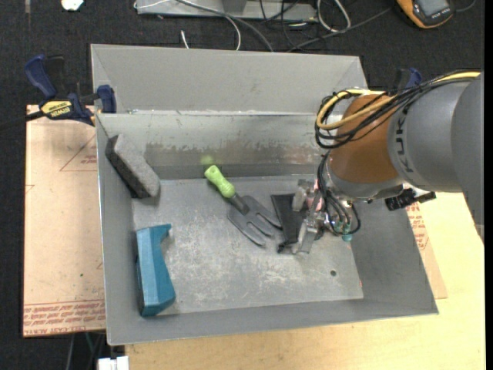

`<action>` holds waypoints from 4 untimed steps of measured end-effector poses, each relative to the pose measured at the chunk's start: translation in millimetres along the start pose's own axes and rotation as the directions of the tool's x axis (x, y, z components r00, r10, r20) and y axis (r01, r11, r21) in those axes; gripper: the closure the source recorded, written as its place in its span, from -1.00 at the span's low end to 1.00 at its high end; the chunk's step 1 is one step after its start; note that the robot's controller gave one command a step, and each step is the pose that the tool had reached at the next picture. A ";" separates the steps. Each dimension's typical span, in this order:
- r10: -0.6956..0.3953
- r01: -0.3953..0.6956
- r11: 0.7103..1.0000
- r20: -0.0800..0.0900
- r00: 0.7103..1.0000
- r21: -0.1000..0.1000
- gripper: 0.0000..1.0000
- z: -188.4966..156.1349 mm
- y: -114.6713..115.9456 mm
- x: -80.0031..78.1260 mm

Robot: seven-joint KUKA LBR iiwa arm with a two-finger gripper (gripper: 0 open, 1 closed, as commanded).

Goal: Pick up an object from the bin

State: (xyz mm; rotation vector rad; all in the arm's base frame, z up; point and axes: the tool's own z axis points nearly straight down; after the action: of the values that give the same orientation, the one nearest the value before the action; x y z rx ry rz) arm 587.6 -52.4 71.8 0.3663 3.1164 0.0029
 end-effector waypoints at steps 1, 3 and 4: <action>0.151 -0.151 0.989 -0.003 0.989 0.002 -1.00 2.1 12.8 8.1; 0.124 -0.124 0.992 -0.001 0.992 0.000 1.00 1.5 13.3 6.6; 0.124 -0.124 0.992 -0.001 0.992 0.000 1.00 1.5 13.3 6.6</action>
Offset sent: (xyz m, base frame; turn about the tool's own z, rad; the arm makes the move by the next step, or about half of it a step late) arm -0.0023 0.0045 -0.0049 0.0542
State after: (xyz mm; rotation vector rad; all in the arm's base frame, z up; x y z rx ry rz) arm 584.2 -37.9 70.3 0.5591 3.0884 0.0040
